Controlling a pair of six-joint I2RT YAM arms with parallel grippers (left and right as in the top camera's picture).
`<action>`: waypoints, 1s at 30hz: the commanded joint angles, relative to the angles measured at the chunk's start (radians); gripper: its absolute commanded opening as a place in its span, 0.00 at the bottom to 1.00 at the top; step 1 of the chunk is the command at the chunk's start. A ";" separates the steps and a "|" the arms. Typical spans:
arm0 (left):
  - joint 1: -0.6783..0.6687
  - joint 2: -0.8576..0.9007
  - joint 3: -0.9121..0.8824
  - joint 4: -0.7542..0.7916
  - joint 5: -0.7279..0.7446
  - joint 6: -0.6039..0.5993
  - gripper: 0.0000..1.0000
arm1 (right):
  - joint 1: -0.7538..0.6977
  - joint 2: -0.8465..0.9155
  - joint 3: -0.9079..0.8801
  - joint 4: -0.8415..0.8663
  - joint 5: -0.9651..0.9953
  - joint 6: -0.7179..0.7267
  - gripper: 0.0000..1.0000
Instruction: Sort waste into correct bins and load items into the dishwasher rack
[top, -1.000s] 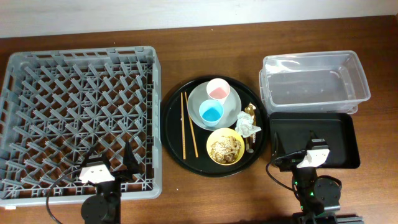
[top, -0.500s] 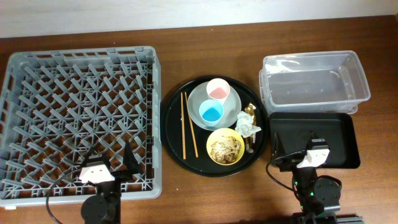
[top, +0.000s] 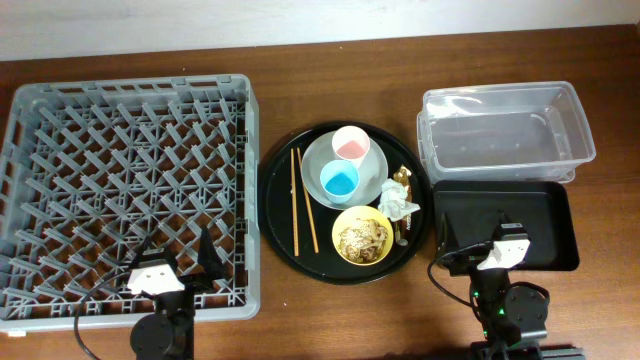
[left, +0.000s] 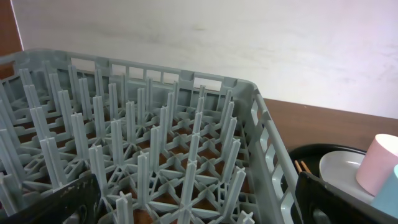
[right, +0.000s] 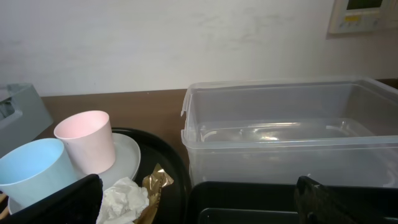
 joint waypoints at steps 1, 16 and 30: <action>-0.004 -0.004 -0.002 -0.005 0.011 0.016 0.99 | -0.007 -0.009 -0.005 -0.006 0.009 0.000 0.99; -0.004 -0.004 -0.002 0.004 0.177 0.016 0.99 | -0.007 -0.008 -0.005 -0.006 0.009 0.000 0.99; -0.003 0.040 0.196 0.054 0.352 -0.258 0.99 | -0.007 -0.008 -0.005 -0.006 0.009 0.000 0.99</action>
